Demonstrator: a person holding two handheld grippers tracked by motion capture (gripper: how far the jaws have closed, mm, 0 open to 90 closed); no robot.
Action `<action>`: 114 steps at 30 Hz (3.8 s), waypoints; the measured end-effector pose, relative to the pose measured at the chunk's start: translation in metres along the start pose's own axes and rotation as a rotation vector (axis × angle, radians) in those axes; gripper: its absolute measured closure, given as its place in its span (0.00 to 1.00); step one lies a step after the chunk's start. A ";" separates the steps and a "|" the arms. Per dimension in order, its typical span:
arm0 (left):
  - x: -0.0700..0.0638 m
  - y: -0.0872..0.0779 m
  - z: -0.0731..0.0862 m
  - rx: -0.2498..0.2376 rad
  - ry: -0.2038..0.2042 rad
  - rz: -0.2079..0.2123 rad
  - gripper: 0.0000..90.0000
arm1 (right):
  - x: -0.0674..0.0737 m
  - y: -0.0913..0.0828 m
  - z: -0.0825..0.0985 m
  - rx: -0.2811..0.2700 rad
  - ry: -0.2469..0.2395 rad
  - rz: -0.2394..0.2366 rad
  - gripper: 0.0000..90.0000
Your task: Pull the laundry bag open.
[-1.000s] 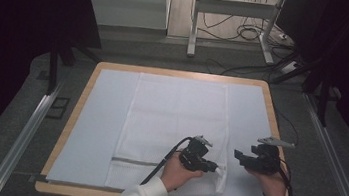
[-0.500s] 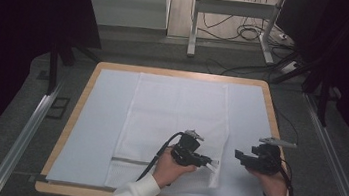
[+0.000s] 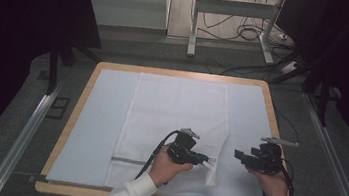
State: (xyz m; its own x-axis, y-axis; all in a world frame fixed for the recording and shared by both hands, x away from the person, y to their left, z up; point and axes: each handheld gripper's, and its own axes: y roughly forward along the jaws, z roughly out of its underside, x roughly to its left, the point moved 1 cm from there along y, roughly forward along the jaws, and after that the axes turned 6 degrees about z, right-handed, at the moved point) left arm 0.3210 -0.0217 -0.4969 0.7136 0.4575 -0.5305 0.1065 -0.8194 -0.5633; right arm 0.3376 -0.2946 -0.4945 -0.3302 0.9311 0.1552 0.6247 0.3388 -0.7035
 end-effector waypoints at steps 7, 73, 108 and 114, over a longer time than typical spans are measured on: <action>-0.001 0.001 0.000 0.001 0.000 0.001 0.97 | 0.004 0.000 -0.001 0.002 -0.002 -0.014 0.23; -0.004 0.008 0.006 0.000 0.021 0.001 0.97 | 0.065 0.041 -0.013 0.124 0.048 -0.126 0.35; -0.004 0.016 0.009 0.018 0.019 -0.008 0.97 | 0.065 0.049 -0.006 0.192 0.020 -0.235 0.98; -0.002 0.016 0.010 0.025 0.016 -0.009 0.97 | 0.062 0.048 -0.005 0.180 0.026 -0.249 0.98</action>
State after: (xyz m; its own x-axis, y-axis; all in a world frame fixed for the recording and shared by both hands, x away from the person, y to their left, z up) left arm 0.3141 -0.0326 -0.5115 0.7237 0.4594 -0.5149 0.0962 -0.8061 -0.5839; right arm 0.3504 -0.2198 -0.5147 -0.4376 0.8264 0.3544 0.3906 0.5297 -0.7529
